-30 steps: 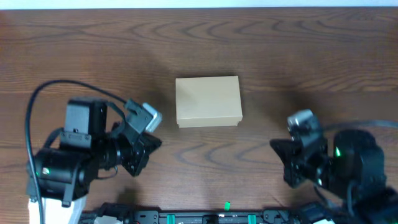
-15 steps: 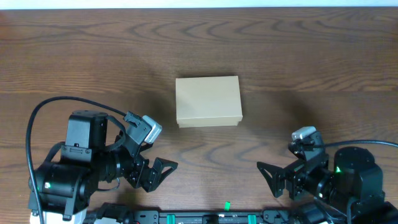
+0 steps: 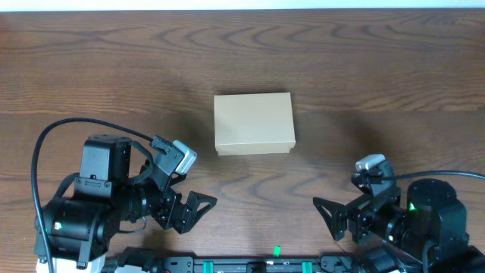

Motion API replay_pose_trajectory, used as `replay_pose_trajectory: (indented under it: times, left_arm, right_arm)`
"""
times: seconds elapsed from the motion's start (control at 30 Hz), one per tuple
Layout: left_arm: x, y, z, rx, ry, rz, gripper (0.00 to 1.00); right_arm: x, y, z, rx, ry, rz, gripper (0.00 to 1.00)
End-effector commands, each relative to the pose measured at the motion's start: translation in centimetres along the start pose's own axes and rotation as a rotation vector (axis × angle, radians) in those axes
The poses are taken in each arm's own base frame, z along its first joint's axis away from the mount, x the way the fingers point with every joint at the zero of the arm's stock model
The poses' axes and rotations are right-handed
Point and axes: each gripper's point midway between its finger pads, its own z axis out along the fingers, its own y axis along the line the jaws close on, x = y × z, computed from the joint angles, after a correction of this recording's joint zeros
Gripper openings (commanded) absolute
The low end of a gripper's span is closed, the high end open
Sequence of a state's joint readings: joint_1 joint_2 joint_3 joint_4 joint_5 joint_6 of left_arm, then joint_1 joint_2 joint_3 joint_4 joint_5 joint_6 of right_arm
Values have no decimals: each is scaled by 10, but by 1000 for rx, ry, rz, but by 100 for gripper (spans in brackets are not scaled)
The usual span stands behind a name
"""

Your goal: Pack container

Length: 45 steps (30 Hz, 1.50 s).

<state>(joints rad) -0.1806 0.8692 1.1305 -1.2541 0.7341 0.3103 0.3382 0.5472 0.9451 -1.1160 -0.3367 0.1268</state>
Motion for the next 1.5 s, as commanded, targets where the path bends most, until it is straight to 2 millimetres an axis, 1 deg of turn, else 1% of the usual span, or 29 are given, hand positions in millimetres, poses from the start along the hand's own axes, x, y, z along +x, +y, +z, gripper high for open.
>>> replay_pose_trajectory:
  times: [0.0, 0.07, 0.13, 0.2, 0.27, 0.33, 0.43, 0.53, 0.63, 0.73, 0.83, 0.97, 1.1, 1.23, 1.47]
  left_arm:
    - [1, -4, -1, 15, -2, -5, 95]
    - [2, -5, -2, 8, -8, 1, 95]
    - [3, 10, -7, -97, -15, 22, 95]
    - [-7, 16, -14, -166, -82, 74, 95]
    - [-19, 30, -28, -281, -180, 117, 95]
    - [-23, 45, -41, -385, -261, 123, 95]
    - [-19, 64, -52, -506, -364, 108, 95]
    - [-3, 86, -53, -604, -470, 19, 95]
    - [12, 106, -48, -675, -551, -46, 95]
    - [28, 135, -41, -769, -629, -87, 95]
    - [40, 160, -32, -837, -667, -109, 95]
    - [53, 185, -17, -875, -704, -149, 95]
    - [63, 198, -3, -880, -710, -174, 95]
    - [70, 204, 9, -873, -704, -170, 95]
    - [69, 202, 11, -877, -697, -153, 95]
  right_arm:
    - [2, 1, 0, -5, 4, 13, 99]
    - [2, 1, 0, -5, 4, 13, 99]
    - [2, 1, 0, -5, 4, 13, 99]
    - [2, 1, 0, -5, 4, 13, 99]
    - [2, 1, 0, -5, 4, 13, 99]
    - [2, 1, 0, -5, 4, 13, 99]
    - [2, 1, 0, -5, 4, 13, 99]
    - [2, 1, 0, -5, 4, 13, 99]
    - [2, 1, 0, -5, 4, 14, 99]
    - [2, 1, 0, -5, 4, 13, 99]
    - [2, 1, 0, -5, 4, 14, 99]
    - [2, 1, 0, -5, 4, 14, 99]
    - [2, 1, 0, -5, 4, 13, 99]
    - [2, 1, 0, -5, 4, 14, 99]
    - [2, 1, 0, -5, 4, 13, 99]
